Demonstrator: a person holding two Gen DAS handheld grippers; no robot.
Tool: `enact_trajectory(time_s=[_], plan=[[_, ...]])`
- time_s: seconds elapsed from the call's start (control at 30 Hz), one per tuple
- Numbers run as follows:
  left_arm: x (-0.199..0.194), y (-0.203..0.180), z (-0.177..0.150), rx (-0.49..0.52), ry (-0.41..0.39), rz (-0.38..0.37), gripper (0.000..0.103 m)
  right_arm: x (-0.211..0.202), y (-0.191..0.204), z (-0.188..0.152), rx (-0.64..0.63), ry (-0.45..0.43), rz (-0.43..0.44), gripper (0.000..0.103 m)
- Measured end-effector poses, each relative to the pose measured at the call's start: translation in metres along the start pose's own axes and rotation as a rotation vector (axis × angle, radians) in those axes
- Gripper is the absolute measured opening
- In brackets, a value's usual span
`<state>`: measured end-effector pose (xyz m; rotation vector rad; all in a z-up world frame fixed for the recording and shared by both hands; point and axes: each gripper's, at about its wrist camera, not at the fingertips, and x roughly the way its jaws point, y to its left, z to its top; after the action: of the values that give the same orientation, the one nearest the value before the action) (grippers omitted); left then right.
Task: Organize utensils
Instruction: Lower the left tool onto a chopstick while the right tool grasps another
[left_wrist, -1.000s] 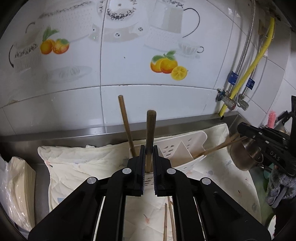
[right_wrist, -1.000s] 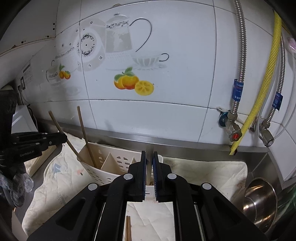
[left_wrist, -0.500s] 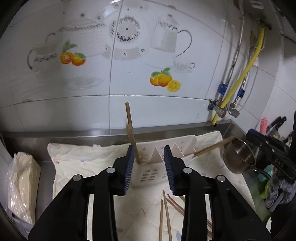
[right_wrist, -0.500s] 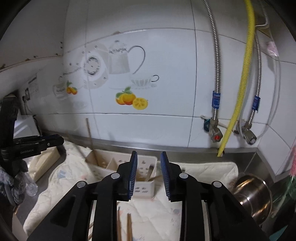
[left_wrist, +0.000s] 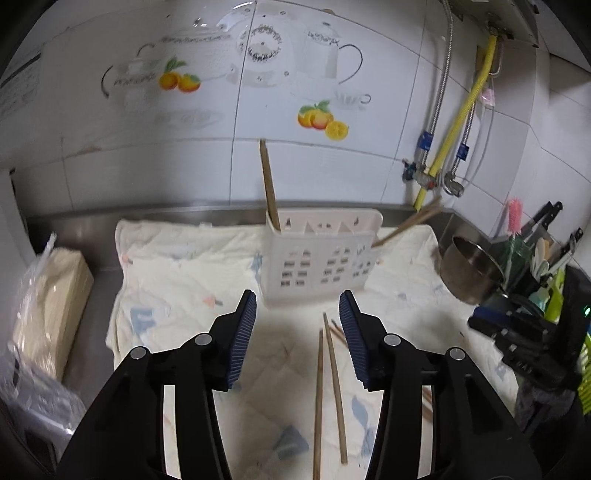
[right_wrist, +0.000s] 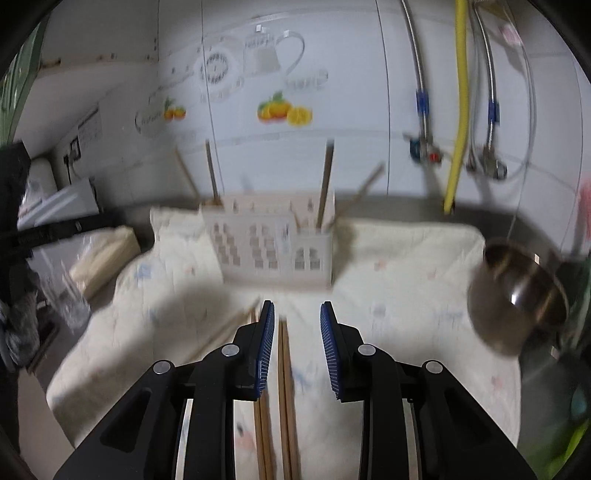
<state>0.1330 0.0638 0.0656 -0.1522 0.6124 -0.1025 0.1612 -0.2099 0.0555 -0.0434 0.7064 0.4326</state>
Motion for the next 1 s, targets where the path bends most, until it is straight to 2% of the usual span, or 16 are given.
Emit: enact_trajectory(time_s=[0.17, 0.37, 0.6, 1.0], plan=[[-0.005, 0.004, -0.031, -0.026, 0.021, 0.013, 0.047, 0.009, 0.005, -0.050, -0.018, 0.097, -0.011, 0.023], [-0.006, 0.007, -0.058, -0.058, 0.057, 0.016, 0.047, 0.018, 0.005, -0.088, -0.030, 0.166, -0.018, 0.017], [-0.002, 0.011, -0.080, -0.082, 0.102, 0.022, 0.047, 0.031, 0.000, -0.101, -0.024, 0.207, -0.011, 0.011], [0.009, 0.015, -0.104, -0.091, 0.172, 0.024, 0.047, 0.043, 0.001, -0.109, -0.049, 0.241, -0.015, 0.009]])
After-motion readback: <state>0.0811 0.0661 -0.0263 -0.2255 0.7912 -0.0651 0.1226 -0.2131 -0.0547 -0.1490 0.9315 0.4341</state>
